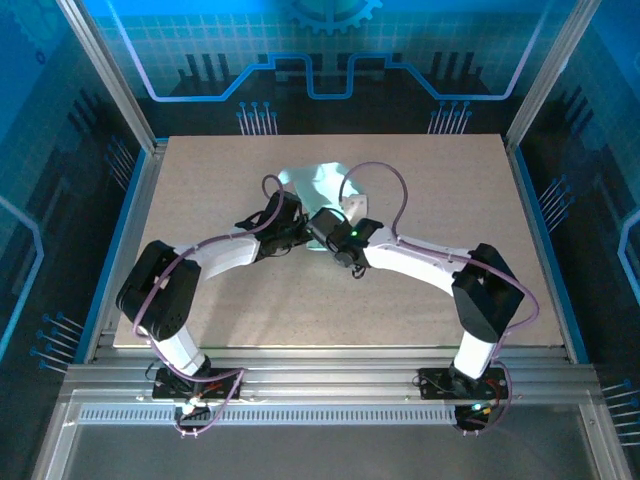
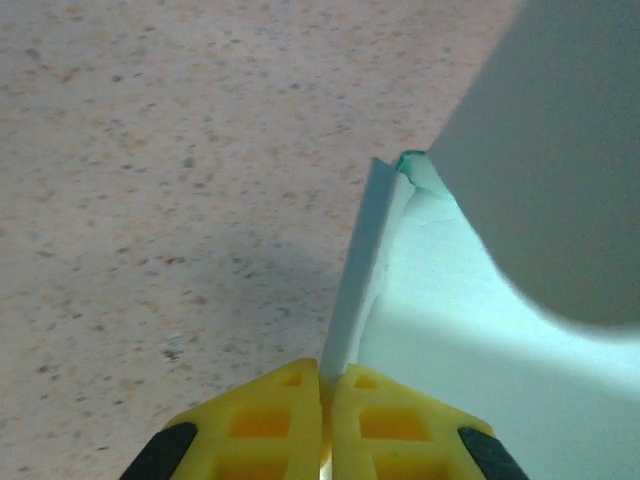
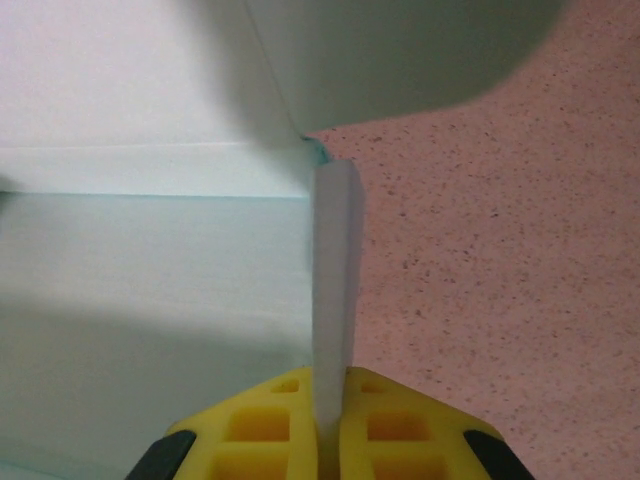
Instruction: Fold the paper box
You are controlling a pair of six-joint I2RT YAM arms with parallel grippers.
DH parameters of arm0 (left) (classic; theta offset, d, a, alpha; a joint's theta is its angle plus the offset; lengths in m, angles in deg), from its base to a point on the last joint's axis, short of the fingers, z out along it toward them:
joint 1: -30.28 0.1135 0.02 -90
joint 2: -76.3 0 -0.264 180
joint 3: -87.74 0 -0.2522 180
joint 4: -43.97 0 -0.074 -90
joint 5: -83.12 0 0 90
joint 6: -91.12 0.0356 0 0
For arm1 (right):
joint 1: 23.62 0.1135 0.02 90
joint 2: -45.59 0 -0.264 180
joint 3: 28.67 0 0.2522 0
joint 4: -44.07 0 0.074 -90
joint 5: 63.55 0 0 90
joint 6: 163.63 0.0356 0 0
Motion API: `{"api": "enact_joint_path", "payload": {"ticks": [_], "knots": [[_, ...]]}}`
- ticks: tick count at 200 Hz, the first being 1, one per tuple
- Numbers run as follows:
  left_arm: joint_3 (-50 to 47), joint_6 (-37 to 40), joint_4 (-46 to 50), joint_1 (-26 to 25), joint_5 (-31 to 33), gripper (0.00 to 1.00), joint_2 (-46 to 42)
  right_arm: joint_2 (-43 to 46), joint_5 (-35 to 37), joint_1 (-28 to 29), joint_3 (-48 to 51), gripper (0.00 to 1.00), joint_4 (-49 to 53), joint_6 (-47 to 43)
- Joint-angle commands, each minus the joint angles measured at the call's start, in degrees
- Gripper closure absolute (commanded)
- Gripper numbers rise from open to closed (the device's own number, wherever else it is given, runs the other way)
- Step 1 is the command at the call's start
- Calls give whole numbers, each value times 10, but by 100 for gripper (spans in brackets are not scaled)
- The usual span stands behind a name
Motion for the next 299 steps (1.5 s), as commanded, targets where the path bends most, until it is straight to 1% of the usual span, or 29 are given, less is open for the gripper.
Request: {"api": "enact_joint_path", "payload": {"ticks": [1,24,40,54,82,102,105,118,129,152,164,189,213,235,252,262,283,299], "knots": [[32,10,35,-13,59,96,22,-17,-27,57,-52,100,-58,30],[44,16,84,-14,115,97,26,-38,-15,56,-75,100,-17,61],[47,22,100,-14,139,98,22,-40,-29,50,-69,100,-22,74],[51,22,110,-13,142,98,19,-39,-55,45,-56,100,-37,84],[58,24,116,-13,135,100,17,-46,-129,24,-28,100,-65,115],[55,26,113,-13,130,99,16,-43,-163,13,-8,100,-89,122],[53,27,109,-13,127,98,15,-42,-169,11,-4,100,-93,122],[47,26,96,-10,109,89,11,-37,-193,2,9,100,-114,120],[42,26,88,-7,96,83,8,-35,-201,-3,16,100,-117,119],[34,33,82,0,81,76,-1,-30,-215,-17,28,100,-122,111],[29,35,80,4,76,69,-7,-27,-224,-26,35,100,-123,111],[24,46,83,7,70,57,-22,-23,-234,-38,41,100,-125,107],[24,66,99,8,69,50,-38,-26,-242,-46,41,100,-122,102],[17,77,107,17,41,47,-60,-32,-261,-60,44,100,-124,101],[-1,84,102,29,7,42,-91,-35,-284,-75,50,100,-131,99],[-14,90,97,35,-10,37,-112,-36,-293,-83,57,100,-137,98],[-40,99,98,47,-30,29,-161,-31,-306,-98,68,100,-145,94],[-56,99,103,59,-40,26,-199,-25,-314,-109,78,100,-153,87]]}}
